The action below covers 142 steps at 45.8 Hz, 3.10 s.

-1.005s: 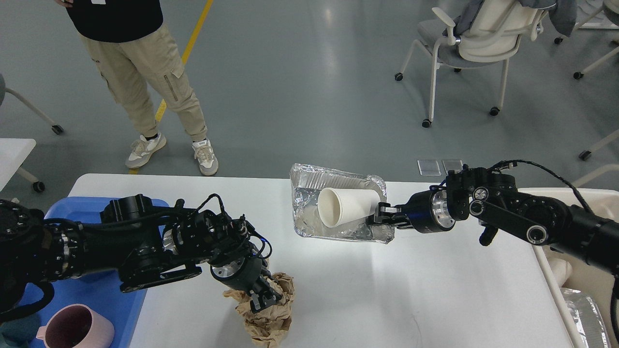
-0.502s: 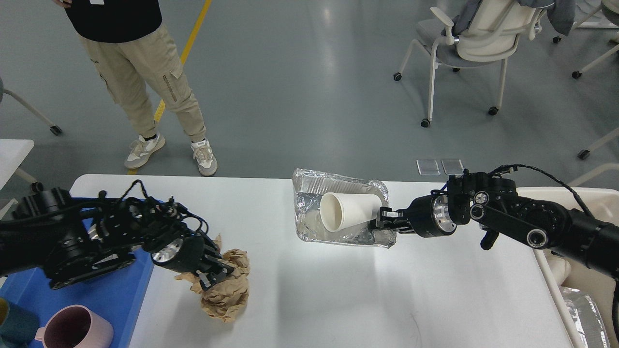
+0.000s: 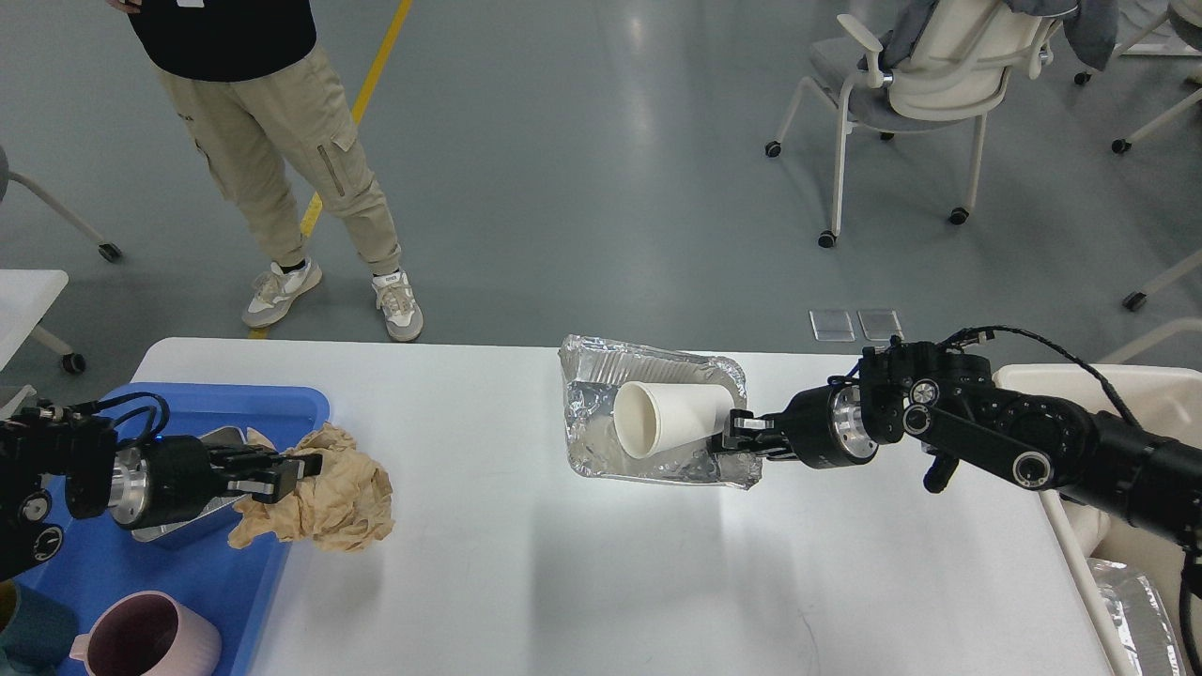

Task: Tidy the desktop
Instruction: 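Grasp the crumpled paper with the left gripper and lift it, then carry the paper over the foil tray and release it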

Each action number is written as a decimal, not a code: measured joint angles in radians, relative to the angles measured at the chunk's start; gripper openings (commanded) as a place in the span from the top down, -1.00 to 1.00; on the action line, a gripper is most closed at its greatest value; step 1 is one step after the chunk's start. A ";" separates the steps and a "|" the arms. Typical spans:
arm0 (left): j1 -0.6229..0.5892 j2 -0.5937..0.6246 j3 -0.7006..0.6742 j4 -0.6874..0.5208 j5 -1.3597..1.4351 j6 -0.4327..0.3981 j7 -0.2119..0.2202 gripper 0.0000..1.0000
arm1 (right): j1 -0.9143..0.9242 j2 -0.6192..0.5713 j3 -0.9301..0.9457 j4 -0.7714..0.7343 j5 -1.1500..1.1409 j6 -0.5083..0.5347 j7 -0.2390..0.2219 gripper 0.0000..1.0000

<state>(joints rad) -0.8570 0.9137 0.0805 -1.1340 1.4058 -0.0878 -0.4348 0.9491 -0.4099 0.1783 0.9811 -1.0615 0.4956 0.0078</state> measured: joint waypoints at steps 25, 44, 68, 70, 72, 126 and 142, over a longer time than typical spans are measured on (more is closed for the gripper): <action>0.110 0.122 -0.446 -0.208 -0.246 0.018 -0.032 0.97 | -0.002 0.010 -0.003 -0.001 -0.002 0.000 0.000 1.00; -0.072 0.032 -0.607 -0.220 -0.248 -0.153 -0.046 0.90 | 0.010 0.010 -0.004 0.002 -0.002 0.001 0.000 1.00; -0.290 -0.279 -0.405 -0.139 0.089 -0.326 -0.013 0.88 | 0.056 0.001 -0.003 0.037 -0.002 0.001 -0.001 1.00; -0.292 -0.299 -0.392 -0.128 0.105 -0.326 -0.008 0.88 | 0.059 -0.002 -0.003 0.041 -0.002 0.001 -0.001 1.00; -0.293 -0.317 -0.385 -0.119 0.114 -0.326 -0.006 0.88 | 0.062 -0.004 -0.003 0.044 -0.002 0.001 -0.002 1.00; -0.272 -0.425 -0.403 -0.032 0.054 -0.312 0.001 -0.91 | 0.061 -0.023 0.004 0.061 -0.002 0.001 -0.002 1.00; -0.049 -0.372 -0.560 -0.032 -0.222 -0.176 0.239 -0.95 | 0.051 -0.038 0.003 0.058 -0.002 -0.001 -0.002 1.00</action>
<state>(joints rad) -0.9056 0.5421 -0.4799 -1.1656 1.1834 -0.2641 -0.1958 0.9998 -0.4475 0.1810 1.0389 -1.0630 0.4944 0.0063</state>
